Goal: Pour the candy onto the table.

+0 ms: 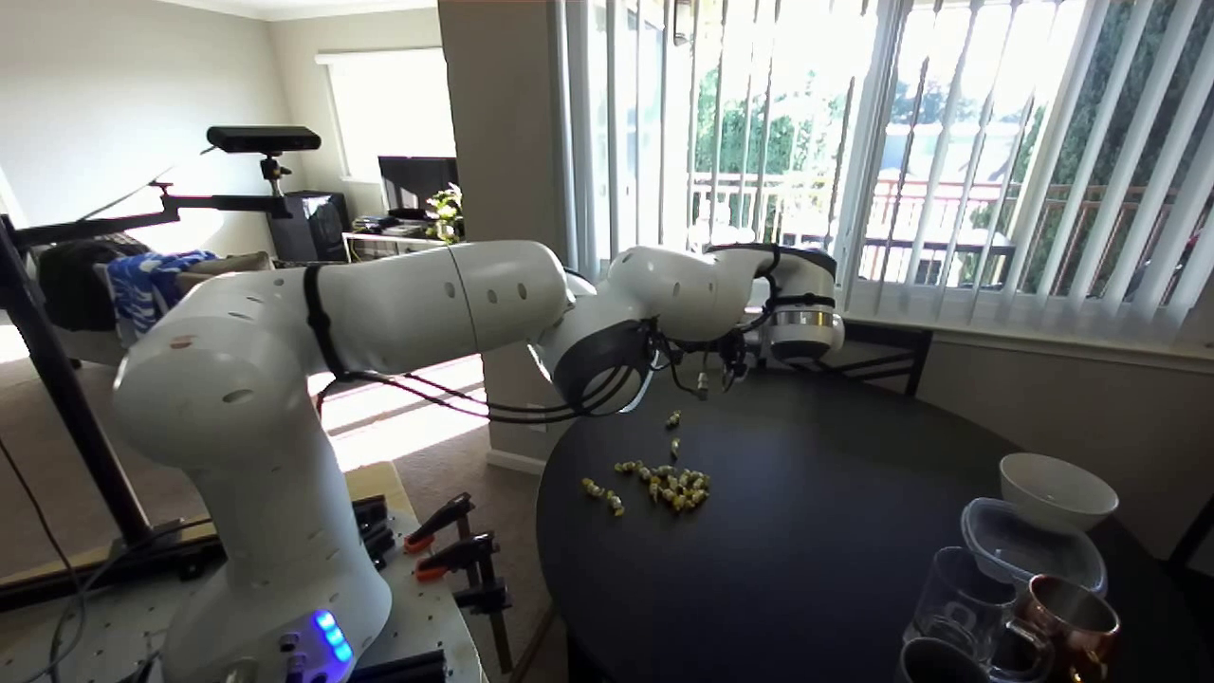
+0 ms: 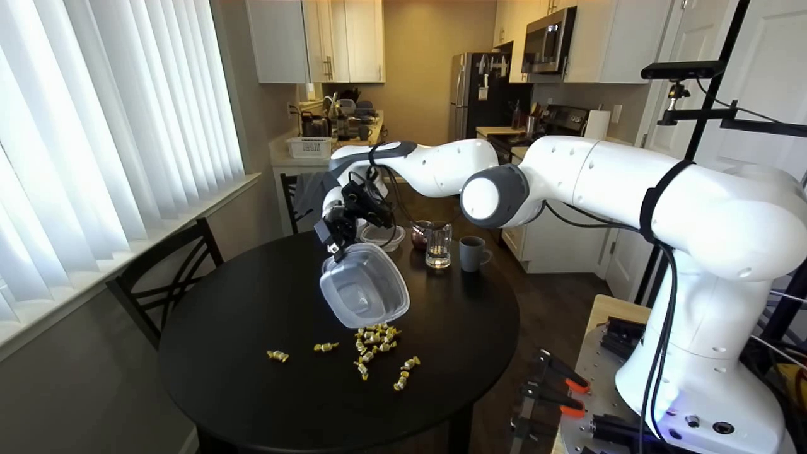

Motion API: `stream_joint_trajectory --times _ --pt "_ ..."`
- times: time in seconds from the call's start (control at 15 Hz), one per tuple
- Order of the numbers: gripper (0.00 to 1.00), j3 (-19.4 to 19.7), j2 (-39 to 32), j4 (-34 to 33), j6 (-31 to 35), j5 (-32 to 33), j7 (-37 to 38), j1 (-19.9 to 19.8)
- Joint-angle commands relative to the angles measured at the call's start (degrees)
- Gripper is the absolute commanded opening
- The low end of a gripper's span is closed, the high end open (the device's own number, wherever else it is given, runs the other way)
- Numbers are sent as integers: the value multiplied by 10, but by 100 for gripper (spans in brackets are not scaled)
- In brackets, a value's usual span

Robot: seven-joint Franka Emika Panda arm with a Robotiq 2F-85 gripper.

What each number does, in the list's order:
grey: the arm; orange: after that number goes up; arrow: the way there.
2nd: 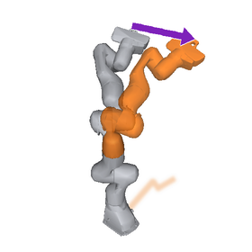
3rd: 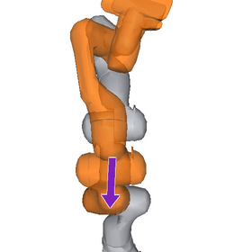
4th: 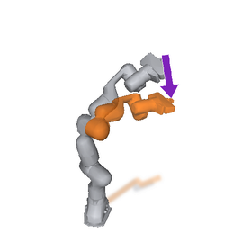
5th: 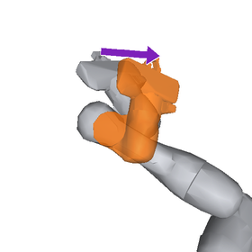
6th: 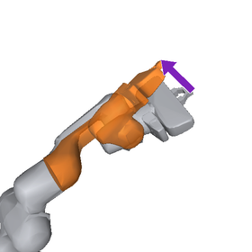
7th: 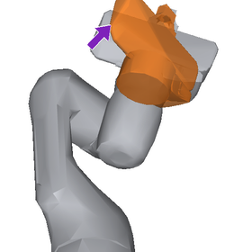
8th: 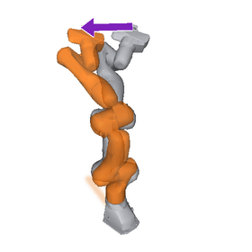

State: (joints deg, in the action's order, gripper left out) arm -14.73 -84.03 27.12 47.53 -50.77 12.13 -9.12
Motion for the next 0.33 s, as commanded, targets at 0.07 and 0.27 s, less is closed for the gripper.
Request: stream_joint_trajectory --times 0.07,0.27 --pt "2 38 8 -49 44 57 29 31" --pt "2 48 13 -74 69 111 36 52"
